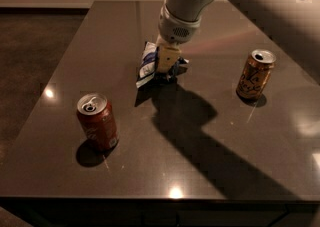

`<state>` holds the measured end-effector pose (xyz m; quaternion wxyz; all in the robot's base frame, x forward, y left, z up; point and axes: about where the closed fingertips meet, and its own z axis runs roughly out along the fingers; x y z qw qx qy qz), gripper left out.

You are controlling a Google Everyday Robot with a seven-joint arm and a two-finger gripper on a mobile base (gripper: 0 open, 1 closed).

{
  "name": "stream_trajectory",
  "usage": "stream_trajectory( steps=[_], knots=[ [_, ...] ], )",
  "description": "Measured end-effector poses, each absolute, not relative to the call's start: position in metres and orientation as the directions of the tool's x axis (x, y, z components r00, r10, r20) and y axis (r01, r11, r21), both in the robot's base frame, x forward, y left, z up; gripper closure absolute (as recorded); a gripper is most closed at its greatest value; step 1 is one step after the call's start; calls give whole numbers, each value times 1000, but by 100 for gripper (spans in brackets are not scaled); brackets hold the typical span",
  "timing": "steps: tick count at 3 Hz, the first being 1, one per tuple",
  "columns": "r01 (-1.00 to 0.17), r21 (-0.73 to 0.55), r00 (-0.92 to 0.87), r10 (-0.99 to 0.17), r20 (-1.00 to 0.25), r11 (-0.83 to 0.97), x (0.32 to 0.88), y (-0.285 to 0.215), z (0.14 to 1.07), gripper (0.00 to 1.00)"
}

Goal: Move blue chip bag near coke can

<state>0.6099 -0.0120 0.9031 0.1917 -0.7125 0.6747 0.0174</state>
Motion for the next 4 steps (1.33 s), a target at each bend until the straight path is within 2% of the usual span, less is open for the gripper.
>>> stream_trajectory(
  steps=[2,4],
  knots=[
    [-938,-286,288,-900,-326,-196,539,12,925,100],
    [-895,-264,437,-825,-358,-359,484,29,924,100]
  ],
)
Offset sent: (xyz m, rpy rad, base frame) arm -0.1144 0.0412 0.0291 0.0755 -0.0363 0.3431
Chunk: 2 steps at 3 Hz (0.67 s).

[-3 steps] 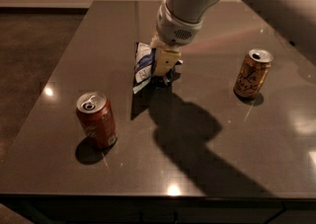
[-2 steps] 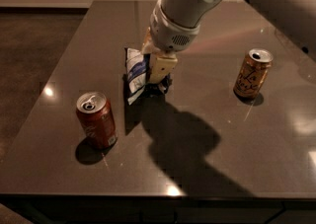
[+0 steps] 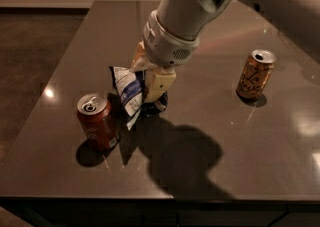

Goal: Move blue chip bag near coke can

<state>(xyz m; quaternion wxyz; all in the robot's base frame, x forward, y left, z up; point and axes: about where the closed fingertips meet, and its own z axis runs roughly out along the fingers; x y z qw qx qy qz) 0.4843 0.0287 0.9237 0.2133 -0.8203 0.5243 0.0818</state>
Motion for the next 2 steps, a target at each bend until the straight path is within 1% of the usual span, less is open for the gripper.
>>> stream_trajectory(
  steps=[1,2],
  knots=[
    [-876,-264,479,-796,-371,-404,469,34,920,100],
    [-872,-268,487,-789,-376,-410,462,40,914,85]
  ],
)
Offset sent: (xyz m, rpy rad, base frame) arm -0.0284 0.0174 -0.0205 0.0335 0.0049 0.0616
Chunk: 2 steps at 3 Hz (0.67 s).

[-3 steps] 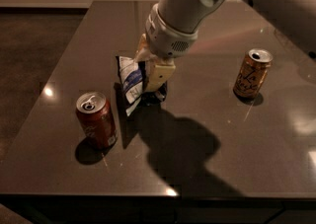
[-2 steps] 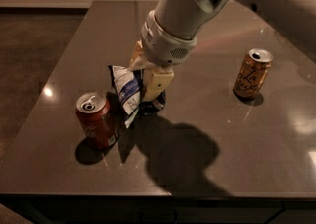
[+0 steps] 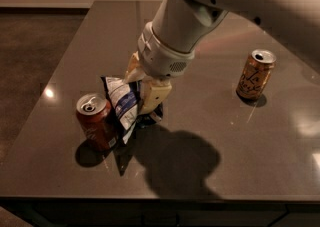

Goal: Move blue chip bag near coke can

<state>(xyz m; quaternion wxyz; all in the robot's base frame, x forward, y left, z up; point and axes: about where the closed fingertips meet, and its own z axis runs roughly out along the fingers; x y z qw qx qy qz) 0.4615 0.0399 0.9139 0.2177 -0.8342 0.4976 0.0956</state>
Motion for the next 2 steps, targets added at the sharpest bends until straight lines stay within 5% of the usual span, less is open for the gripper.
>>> stream_trajectory(
  steps=[2],
  knots=[
    [-876,-275,478,-796,-373,-397,460,43,909,38]
  ],
)
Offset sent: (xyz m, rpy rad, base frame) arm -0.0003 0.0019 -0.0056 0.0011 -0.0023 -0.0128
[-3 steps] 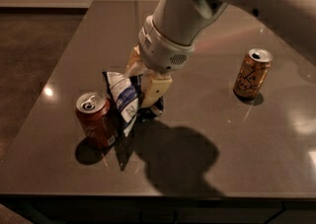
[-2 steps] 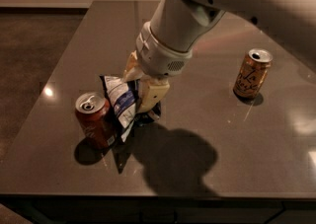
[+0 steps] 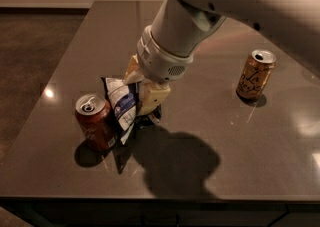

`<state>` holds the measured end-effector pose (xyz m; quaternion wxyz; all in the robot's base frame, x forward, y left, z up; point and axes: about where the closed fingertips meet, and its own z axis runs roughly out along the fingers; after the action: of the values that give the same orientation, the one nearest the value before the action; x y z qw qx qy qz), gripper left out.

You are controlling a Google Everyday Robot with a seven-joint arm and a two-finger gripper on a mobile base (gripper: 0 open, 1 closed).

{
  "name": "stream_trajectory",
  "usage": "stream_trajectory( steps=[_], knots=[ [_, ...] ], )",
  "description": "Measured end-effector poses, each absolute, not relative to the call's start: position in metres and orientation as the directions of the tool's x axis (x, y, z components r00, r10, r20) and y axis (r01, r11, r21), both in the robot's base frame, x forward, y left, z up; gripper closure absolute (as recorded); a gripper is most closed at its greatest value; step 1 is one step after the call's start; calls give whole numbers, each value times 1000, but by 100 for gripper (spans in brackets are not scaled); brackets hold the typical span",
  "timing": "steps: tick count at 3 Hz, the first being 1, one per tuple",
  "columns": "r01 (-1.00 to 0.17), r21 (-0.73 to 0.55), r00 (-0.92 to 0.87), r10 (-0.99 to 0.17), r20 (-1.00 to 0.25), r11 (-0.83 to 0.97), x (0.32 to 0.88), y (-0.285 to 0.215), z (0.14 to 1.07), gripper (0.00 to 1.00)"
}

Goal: Move blue chip bag near coke can

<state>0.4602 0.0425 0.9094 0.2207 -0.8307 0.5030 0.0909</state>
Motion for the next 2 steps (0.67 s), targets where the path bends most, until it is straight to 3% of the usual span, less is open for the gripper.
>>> stream_trajectory(
  steps=[1,2],
  knots=[
    [-874,-279,480,-795,-370,-398,459,43,911,15],
    [-872,-283,483,-795,-368,-399,458,44,913,0]
  ],
)
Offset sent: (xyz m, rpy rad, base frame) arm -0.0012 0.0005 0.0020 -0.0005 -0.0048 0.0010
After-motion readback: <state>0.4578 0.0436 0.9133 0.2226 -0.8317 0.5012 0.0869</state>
